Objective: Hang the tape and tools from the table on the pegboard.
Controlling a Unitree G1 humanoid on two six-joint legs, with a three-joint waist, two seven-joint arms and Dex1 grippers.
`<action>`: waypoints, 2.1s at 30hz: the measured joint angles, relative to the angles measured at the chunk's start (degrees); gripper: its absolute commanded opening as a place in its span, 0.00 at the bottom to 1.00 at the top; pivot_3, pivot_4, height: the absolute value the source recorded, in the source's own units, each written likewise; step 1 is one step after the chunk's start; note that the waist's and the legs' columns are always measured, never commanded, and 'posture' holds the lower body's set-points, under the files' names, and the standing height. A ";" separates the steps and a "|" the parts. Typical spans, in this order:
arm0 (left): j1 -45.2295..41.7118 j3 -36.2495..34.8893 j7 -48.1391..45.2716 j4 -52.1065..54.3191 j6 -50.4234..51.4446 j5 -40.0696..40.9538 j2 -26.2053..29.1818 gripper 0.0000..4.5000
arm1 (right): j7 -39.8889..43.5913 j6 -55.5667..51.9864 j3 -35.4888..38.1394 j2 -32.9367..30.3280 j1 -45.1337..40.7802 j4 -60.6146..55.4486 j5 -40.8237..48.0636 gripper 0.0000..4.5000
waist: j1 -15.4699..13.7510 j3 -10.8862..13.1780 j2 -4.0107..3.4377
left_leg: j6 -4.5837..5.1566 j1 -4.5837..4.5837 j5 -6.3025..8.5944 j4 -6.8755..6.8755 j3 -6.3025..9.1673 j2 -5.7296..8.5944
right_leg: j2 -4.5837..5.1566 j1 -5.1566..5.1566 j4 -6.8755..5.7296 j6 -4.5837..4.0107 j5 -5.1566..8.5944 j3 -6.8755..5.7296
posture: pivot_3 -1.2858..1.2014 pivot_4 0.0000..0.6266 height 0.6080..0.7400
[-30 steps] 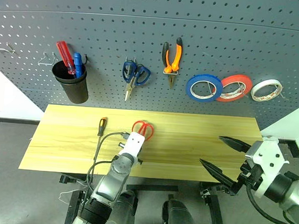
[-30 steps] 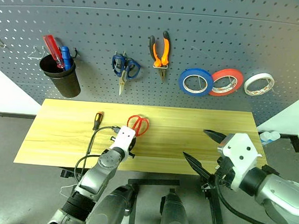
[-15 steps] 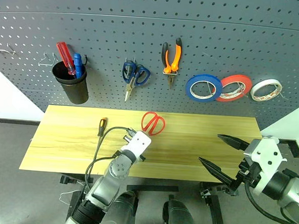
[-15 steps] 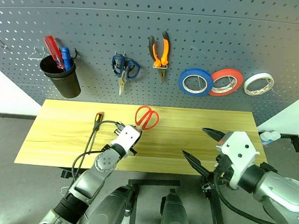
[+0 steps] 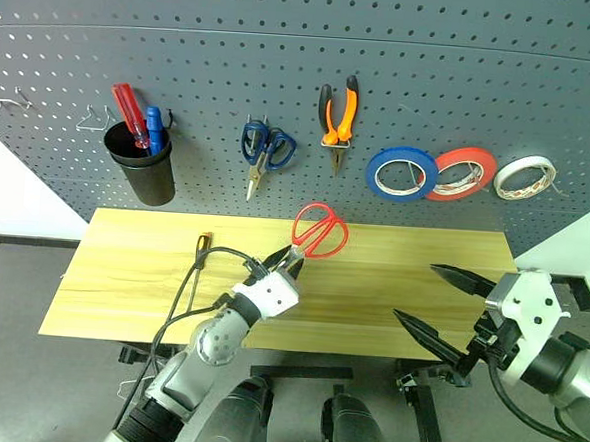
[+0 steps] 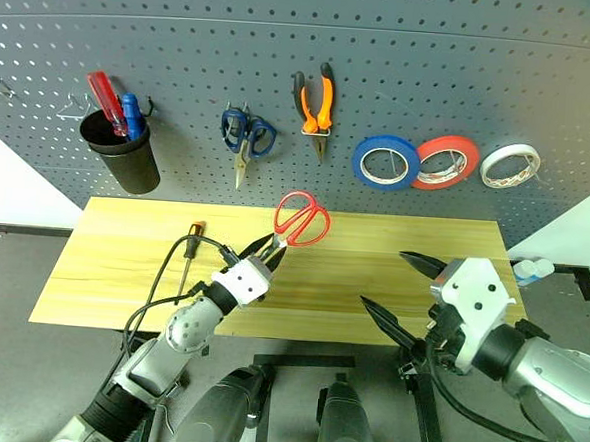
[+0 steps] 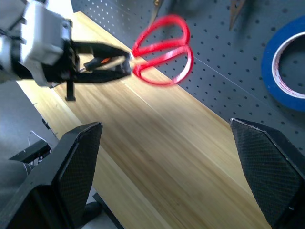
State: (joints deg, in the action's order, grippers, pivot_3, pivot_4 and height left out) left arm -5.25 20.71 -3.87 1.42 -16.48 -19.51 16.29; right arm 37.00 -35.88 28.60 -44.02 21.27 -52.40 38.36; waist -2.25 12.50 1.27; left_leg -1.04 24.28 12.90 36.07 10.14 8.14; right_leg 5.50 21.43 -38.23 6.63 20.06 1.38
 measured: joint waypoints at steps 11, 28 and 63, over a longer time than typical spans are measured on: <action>-0.25 -9.14 6.02 0.87 -13.24 -1.13 1.84 0.24 | 1.31 0.86 0.20 -0.14 -0.21 1.99 -1.26 1.00 | 0.02 -0.09 -0.11 | -0.02 -0.09 -0.01 0.05 -0.05 0.01 | 0.00 -0.04 -0.13 0.01 -0.01 0.01 | 0.51 0.29 1.00; -5.88 -13.14 9.86 -6.05 -15.69 -2.51 1.06 0.24 | 2.67 0.96 0.19 -0.26 -1.23 2.59 -1.90 1.00 | 0.08 -0.12 -0.11 | -0.02 -0.18 -0.02 0.10 -0.11 0.02 | -0.01 -0.07 -0.26 0.02 -0.02 0.07 | 0.51 0.30 1.00; -7.98 -16.08 12.99 -10.60 -17.95 -3.97 2.88 0.24 | 0.54 1.94 19.28 -2.15 -4.78 2.93 23.83 1.00 | 0.08 -0.17 -0.08 | 0.22 -0.46 0.10 0.20 -0.30 0.01 | 0.04 -0.08 -0.80 0.01 -0.02 0.17 | 0.51 0.28 1.00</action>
State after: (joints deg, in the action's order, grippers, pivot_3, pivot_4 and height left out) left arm -13.23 4.64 9.11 -9.18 -34.43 -23.48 19.17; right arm 37.54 -33.93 47.88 -46.17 16.49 -49.47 62.19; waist -2.16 12.32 1.19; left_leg -0.82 23.82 13.00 36.27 9.84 8.16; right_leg 5.54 21.35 -39.04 6.64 20.04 1.55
